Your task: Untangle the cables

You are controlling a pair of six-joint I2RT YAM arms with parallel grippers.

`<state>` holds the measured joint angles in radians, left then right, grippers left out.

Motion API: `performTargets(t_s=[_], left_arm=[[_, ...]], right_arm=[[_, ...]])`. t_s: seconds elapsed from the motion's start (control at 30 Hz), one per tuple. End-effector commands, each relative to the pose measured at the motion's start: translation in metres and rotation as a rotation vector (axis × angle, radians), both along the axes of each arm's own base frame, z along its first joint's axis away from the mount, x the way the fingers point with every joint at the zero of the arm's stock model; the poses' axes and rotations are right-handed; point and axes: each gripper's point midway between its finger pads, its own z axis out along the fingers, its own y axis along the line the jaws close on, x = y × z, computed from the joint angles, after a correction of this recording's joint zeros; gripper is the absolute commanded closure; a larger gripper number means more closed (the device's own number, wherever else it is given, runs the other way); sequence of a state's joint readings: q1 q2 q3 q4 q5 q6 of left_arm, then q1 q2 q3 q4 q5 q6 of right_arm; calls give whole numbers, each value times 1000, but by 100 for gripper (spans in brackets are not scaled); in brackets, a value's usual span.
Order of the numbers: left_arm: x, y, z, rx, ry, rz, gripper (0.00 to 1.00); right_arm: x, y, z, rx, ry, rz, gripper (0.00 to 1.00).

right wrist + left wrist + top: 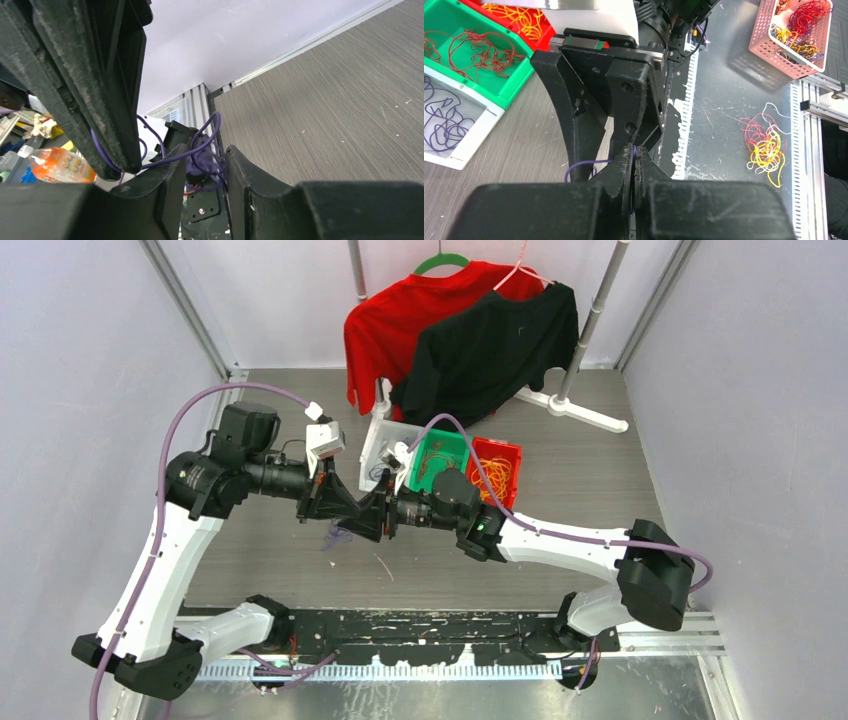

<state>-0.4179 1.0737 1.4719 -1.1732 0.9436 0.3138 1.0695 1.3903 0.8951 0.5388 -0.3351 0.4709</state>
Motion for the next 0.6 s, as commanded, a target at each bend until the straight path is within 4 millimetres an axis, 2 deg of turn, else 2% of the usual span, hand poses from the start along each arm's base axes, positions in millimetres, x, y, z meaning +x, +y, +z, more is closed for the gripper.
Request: performTargets(t_s=[0.0,0.17,0.27,0.4,0.57], left_arm=[[-13,-1,20,-47,-28,-38,100],[-13,-1,23,-53,-31,-40,100],[-14,-3,26,-63,-23,-42,100],[-15,-2,28,-67,-29,-43,100],[-17,-1,28,-65,-34,-46,100]], right_arm=[[-1,7,53,189,-28,20,62],[-6,10,56,260,33,56,62],[4,9,54,293,62,0,53],[18,-5,55,323,42,-112,48],[7,-7,57,323,8,-62,39]])
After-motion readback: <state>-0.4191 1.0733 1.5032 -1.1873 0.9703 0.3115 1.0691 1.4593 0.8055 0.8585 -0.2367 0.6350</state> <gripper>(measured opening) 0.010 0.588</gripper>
